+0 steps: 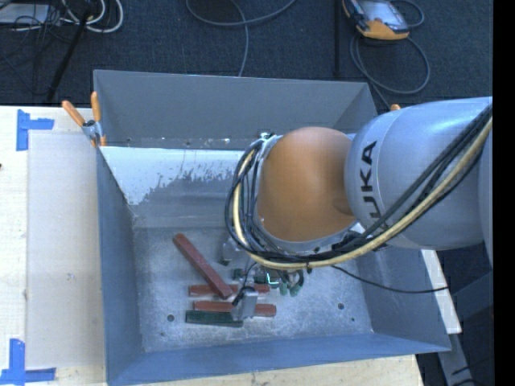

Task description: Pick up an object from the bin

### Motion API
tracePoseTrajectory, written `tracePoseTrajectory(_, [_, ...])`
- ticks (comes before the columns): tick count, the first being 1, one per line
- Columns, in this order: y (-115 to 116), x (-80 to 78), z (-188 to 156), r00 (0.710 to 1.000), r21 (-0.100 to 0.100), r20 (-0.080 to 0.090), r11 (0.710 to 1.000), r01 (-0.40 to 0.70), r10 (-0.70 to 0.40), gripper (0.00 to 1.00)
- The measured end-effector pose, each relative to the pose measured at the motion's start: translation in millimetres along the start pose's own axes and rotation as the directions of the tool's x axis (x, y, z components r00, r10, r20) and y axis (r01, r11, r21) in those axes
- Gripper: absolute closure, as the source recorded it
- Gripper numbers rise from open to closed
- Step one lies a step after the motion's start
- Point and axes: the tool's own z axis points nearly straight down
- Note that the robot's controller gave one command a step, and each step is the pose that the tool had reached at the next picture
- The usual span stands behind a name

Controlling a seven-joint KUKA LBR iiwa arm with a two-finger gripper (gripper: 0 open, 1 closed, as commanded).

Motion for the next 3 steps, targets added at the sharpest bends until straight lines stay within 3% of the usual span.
tracePoseTrajectory(1, [-0.7,-1.9,-3.1,1.000,-0.001,0.007,1.000,-0.004,0.004,0.00])
tracePoseTrajectory(2, [-8.0,15.5,25.7,0.996,-0.001,0.006,0.996,-0.088,0.088,0.00])
tracePoseTrajectory(3, [-13.9,7.0,57.2,0.951,-0.002,0.005,0.951,-0.309,0.309,0.00])
